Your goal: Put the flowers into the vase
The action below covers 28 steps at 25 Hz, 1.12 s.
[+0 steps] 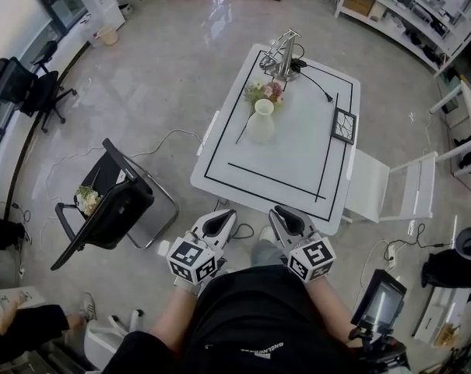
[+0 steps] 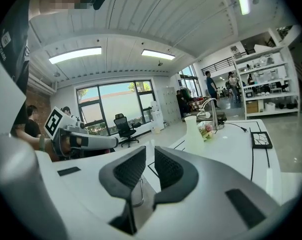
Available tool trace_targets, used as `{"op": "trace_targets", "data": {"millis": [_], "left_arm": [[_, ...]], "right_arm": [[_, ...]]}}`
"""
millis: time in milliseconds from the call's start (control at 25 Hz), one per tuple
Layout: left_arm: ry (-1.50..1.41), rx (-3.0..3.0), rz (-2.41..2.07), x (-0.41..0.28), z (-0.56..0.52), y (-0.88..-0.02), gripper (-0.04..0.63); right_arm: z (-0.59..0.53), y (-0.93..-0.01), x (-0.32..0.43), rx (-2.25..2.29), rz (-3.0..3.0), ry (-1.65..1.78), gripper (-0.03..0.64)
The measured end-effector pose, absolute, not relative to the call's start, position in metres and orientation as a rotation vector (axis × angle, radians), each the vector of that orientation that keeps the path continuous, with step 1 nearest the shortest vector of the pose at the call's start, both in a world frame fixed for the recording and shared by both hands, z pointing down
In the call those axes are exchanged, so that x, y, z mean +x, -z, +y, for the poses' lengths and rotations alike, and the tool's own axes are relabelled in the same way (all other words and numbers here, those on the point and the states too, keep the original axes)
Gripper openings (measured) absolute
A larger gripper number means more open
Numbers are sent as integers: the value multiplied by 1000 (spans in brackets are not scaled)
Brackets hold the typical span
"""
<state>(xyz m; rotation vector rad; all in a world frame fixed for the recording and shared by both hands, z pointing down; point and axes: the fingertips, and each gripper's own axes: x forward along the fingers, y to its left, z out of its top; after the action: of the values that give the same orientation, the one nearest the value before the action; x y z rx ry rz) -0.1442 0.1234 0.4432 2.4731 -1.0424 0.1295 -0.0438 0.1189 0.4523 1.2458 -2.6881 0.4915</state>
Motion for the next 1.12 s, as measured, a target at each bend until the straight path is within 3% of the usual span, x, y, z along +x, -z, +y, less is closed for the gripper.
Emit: {"op": "trace_targets", "data": {"millis": [1120], "left_arm": [[-243,2359,-1257,-66,0,-439,5]], "right_arm": [[-12,-483,42,1120,-2777,-726,60]]}}
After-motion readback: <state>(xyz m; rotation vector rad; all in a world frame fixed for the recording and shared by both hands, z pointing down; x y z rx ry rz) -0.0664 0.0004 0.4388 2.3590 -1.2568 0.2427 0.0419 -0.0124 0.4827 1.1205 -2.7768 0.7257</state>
